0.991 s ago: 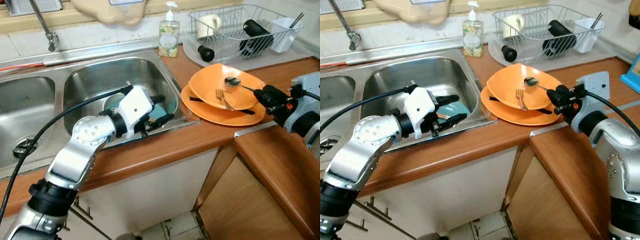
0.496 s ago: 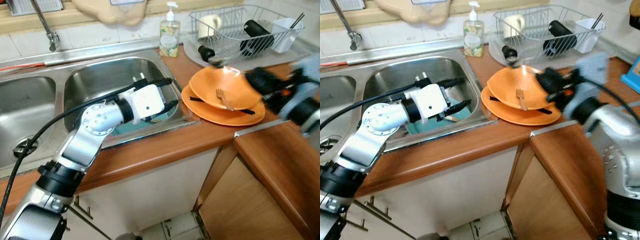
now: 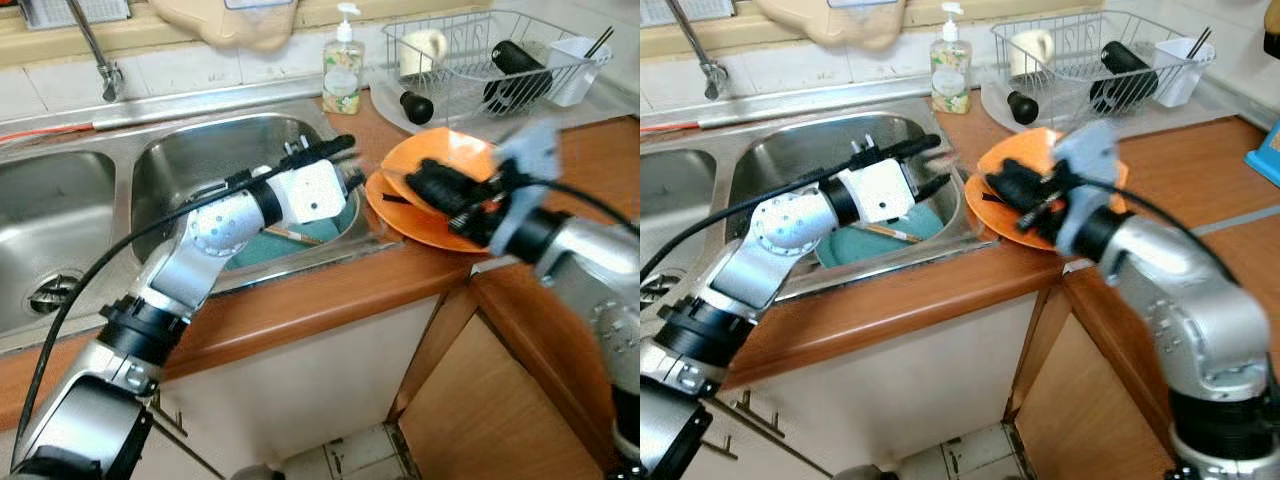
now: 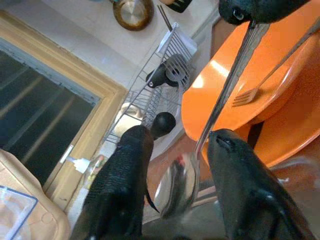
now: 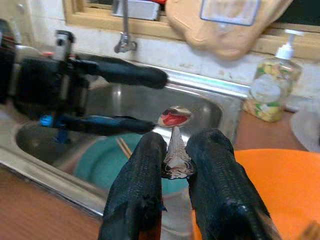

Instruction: Kitchen organization

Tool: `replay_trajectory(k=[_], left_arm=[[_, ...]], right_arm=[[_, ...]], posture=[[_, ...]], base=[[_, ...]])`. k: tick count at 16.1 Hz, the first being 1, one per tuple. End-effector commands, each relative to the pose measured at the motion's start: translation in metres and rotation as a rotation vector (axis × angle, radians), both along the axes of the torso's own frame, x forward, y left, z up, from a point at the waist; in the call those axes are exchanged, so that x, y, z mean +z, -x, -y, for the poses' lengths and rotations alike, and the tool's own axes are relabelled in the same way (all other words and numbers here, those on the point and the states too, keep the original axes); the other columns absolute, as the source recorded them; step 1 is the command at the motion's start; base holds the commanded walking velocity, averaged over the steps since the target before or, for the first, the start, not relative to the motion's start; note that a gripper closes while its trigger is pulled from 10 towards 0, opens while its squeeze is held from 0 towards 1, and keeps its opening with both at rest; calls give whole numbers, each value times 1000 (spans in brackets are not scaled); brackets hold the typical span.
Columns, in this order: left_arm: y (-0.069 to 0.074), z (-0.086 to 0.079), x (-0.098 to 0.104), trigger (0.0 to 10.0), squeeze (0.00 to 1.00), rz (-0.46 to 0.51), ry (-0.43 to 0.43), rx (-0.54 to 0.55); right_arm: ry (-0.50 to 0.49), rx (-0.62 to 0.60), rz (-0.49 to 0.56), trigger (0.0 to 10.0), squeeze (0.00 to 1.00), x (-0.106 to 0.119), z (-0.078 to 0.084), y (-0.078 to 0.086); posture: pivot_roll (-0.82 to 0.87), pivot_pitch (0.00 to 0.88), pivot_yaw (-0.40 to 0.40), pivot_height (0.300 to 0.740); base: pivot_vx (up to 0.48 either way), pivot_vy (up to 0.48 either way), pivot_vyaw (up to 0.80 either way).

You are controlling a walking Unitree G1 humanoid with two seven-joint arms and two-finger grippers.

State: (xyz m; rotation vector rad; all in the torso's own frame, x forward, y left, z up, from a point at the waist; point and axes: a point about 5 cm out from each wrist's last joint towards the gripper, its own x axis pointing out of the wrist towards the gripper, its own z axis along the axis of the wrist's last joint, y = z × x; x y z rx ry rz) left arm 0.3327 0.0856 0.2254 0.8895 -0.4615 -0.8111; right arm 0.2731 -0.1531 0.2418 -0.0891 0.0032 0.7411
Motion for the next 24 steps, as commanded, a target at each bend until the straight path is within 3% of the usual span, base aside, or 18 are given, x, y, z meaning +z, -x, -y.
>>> replay_trajectory(k=[1, 9, 13, 14, 15, 16, 17, 18, 19, 20, 22, 24], left_arm=[[-2, 0, 0, 0, 0, 14, -33, -1], [-2, 2, -13, 0, 0, 6, -88, -25], [-3, 2, -15, 0, 0, 11, -109, -22], [-2, 2, -16, 0, 0, 10, -117, -28], [-2, 1, -18, 0, 0, 8, -125, -29], [-2, 0, -19, 0, 0, 7, -129, -27], [-3, -1, -19, 0, 0, 7, -132, -18], [-4, -3, -20, 0, 0, 6, -136, -6], [-7, -8, -21, 0, 0, 1, -145, 16], [-13, -17, -24, 0, 0, -21, -170, 67], [-19, -29, -30, 0, 0, -55, -208, 124], [-33, -52, -46, 0, 0, -141, -269, 243]], right_arm=[[-6, 26, 15, 0, 0, 5, -6, 2], [-34, 72, -1, 0, 0, 2, -27, 0], [-33, 77, -2, 0, 0, 1, -29, 1], [-29, 72, -2, 667, 0, 1, -29, 1], [-23, 59, 0, 8196, 0, 1, -29, 0], [-24, 48, -2, 10000, 0, 1, -29, -1], [-45, 55, -15, 10000, 671, 0, -29, -1], [-52, 64, -22, 10000, 1000, 0, -30, -1], [-36, 59, -11, 10000, 1000, 0, -30, -2], [13, 41, 7, 10000, 0, -2, -28, -2], [59, 37, 11, 10000, 0, -6, -27, 0], [99, 56, 7, 10000, 0, -11, -30, 5]], posture=[[-101, 0, 54, 740], [-98, 0, 48, 740], [-99, 0, 49, 740], [-100, 0, 49, 740], [-100, 0, 49, 740], [-100, 0, 47, 740], [-100, 0, 47, 740], [-100, 0, 47, 740], [-100, 0, 47, 740], [-105, 0, 49, 740], [-110, 0, 50, 740], [-118, 0, 49, 740]], base=[[0, 0, 0], [0, 0, 0], [0, 0, 0], [0, 0, 0], [0, 0, 0], [0, 0, 0], [0, 0, 0], [0, 0, 0], [0, 0, 0], [0, 0, 0], [0, 0, 0], [0, 0, 0]])
